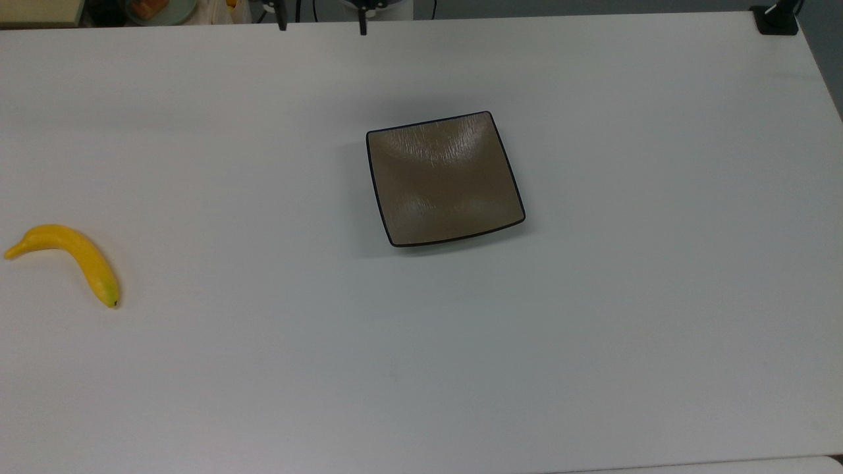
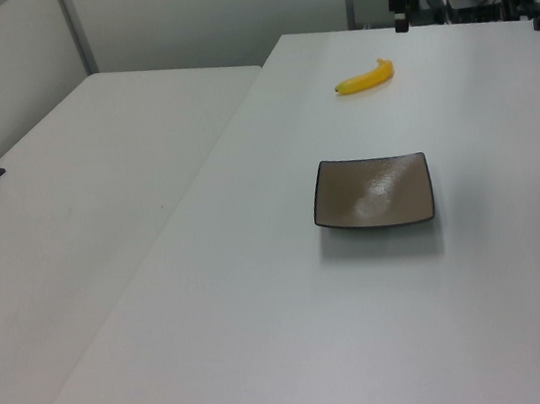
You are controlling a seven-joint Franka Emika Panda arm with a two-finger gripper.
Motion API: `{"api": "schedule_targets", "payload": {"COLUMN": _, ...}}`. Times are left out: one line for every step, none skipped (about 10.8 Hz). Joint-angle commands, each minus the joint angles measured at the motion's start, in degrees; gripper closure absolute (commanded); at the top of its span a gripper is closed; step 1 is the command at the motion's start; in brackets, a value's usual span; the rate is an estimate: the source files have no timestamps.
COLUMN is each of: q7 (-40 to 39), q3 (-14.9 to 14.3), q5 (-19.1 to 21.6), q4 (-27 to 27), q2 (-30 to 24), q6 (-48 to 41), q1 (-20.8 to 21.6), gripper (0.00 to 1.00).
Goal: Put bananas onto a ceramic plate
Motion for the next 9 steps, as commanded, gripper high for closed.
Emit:
{"api": "schedule_targets", "payload": {"q7": 6.28, "q3": -0.26, "q5": 0.99, "q4": 1.49, "q2": 2.43, "q6": 1.86, "q1": -4.45, "gripper": 0.00}}
{"api": "schedule_targets", "payload": {"q7": 9.88, "q3": -0.34, "q5": 0.99, "q4": 2.01, "q2": 3.13, "q6": 3.52, "q1": -5.77, "gripper": 0.00}}
{"api": "schedule_targets", "payload": {"q7": 13.83, "q3": -0.69, "q5": 1.08, "q4": 2.63, "q2": 4.36, "q6": 6.06, "q1": -7.35, "gripper": 0.00}}
{"api": "schedule_targets", "payload": {"q7": 20.31, "q3": -0.96, "q5": 0.91, "q4": 3.42, "q2": 6.28, "q6": 8.00, "q1": -8.67, "gripper": 0.00}}
{"api": "schedule_targets", "payload": {"q7": 26.90, "q3": -0.96, "q5": 0.82, "q4": 5.95, "q2": 8.91, "q6": 9.58, "q1": -10.33, "gripper": 0.00}}
{"api": "schedule_targets", "payload": {"q7": 33.23, "q3": -1.05, "q5": 0.90, "q4": 8.15, "q2": 11.29, "q6": 10.81, "q1": -12.26, "gripper": 0.00}}
{"api": "schedule_targets", "payload": {"q7": 39.99, "q3": -1.22, "q5": 0.91, "q4": 10.78, "q2": 14.10, "q6": 13.09, "q1": -13.85, "gripper": 0.00}}
{"api": "schedule_targets", "payload": {"q7": 47.37, "q3": -2.35, "q5": 0.91, "q4": 12.81, "q2": 16.82, "q6": 15.55, "q1": -14.74, "gripper": 0.00}}
{"api": "schedule_targets", "payload": {"q7": 53.19, "q3": -4.02, "q5": 0.99, "q4": 14.13, "q2": 18.76, "q6": 16.53, "q1": -14.74, "gripper": 0.00}}
